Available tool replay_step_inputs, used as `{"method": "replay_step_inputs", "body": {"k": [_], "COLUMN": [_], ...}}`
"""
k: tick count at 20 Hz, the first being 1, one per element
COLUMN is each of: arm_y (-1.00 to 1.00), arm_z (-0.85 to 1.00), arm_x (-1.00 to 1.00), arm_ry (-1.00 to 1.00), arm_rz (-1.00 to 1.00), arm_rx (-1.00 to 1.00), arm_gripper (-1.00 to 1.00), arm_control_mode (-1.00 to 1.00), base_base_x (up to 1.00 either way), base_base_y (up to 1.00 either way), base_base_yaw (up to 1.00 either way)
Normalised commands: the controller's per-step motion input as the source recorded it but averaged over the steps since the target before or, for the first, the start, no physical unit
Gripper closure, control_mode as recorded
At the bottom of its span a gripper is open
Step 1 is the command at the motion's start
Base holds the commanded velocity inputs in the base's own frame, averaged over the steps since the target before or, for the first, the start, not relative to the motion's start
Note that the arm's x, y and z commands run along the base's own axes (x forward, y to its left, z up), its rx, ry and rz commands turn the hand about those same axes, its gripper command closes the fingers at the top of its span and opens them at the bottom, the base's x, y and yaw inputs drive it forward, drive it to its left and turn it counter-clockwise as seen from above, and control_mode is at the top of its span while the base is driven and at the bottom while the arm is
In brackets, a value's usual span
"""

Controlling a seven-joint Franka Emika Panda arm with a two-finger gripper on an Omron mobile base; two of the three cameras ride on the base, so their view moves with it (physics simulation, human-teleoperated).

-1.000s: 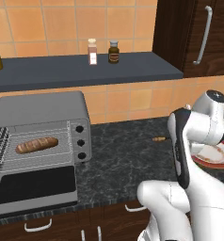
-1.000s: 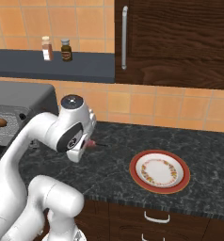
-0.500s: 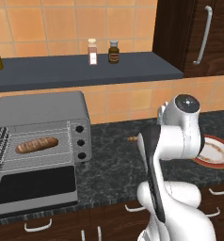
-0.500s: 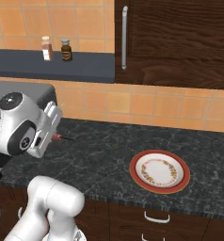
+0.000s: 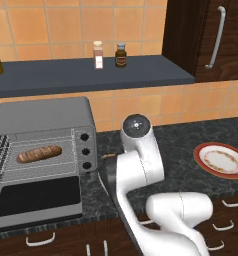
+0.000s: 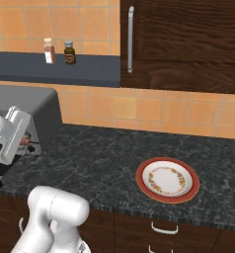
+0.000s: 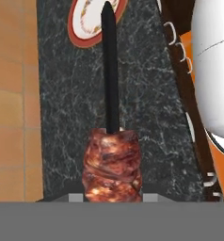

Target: Pick up the kebab skewer and baguette bread, and place them inside the toaster oven. Close the toaster oven door and start by setting the timer.

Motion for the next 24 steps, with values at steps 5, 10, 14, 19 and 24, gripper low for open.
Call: {"method": "replay_step_inputs", "body": {"k": [5, 10, 14, 19, 24], "arm_y": [1.00, 1.00, 0.99, 0.97, 0.81], "arm_z": [0.00, -0.05, -0.11, -0.04, -0.08], "arm_x": [0.08, 0.41, 0.43, 0.17, 0.01], "arm_ry": [0.00, 0.01, 0.00, 0.00, -0.01], "arm_rz": [0.00, 0.00, 0.00, 0.00, 0.02], "arm_rx": [-0.11, -0.02, 0.00, 0.00, 0.00], "arm_gripper": [1.00, 1.00, 1.00, 1.00, 1.00], "arm_control_mode": [-1.00, -1.00, -1.00, -1.00, -1.00], "base_base_x": [0.00, 0.00, 0.00, 0.00, 0.00], "base_base_y": [0.00, 0.00, 0.00, 0.00, 0.00], "base_base_yaw": [0.00, 0.00, 0.00, 0.00, 0.00]}}
